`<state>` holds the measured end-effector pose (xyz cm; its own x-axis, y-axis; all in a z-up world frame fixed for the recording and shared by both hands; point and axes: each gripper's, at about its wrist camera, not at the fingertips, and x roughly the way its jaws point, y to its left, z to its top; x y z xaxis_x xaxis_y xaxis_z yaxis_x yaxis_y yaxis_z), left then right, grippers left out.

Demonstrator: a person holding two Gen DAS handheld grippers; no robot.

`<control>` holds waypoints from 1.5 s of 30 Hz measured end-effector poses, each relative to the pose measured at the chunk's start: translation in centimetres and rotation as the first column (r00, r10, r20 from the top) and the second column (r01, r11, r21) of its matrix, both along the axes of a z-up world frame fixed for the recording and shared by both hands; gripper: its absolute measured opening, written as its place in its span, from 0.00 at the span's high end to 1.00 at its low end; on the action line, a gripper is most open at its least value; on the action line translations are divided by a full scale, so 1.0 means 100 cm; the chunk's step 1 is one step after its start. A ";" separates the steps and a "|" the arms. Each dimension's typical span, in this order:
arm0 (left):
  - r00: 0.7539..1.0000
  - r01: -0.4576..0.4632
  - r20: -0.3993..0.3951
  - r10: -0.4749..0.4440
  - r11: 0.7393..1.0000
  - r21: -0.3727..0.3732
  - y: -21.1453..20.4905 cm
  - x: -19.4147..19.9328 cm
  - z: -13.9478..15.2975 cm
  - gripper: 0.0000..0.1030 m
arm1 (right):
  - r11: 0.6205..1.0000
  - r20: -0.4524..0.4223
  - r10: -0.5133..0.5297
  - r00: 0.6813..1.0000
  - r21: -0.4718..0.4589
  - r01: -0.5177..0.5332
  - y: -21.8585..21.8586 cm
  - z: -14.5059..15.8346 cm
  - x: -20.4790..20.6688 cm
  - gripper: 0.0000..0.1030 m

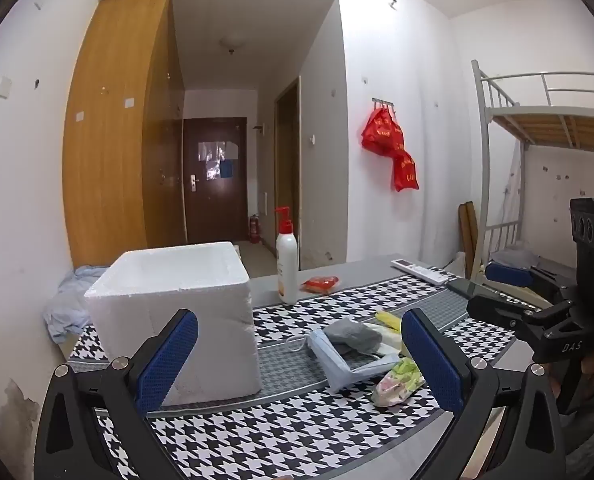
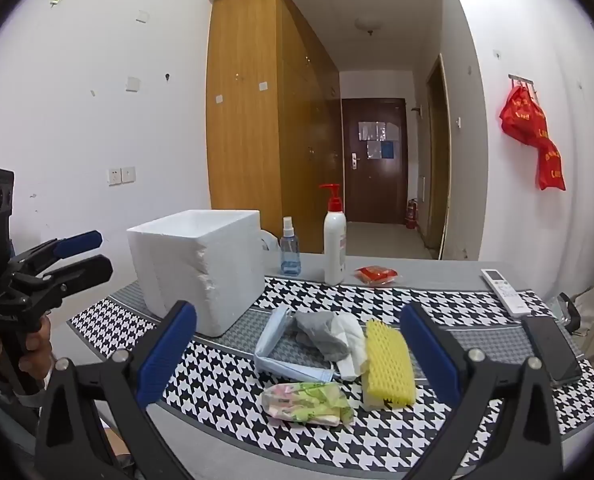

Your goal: Organize soft objects

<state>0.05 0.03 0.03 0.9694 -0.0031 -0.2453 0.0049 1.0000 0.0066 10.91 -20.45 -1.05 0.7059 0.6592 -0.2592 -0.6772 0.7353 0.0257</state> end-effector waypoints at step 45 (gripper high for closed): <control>0.998 -0.058 0.000 0.058 0.998 -0.037 0.009 0.008 -0.006 0.01 | 0.999 0.010 -0.043 0.999 -0.001 0.043 -0.002 0.001 0.003 0.00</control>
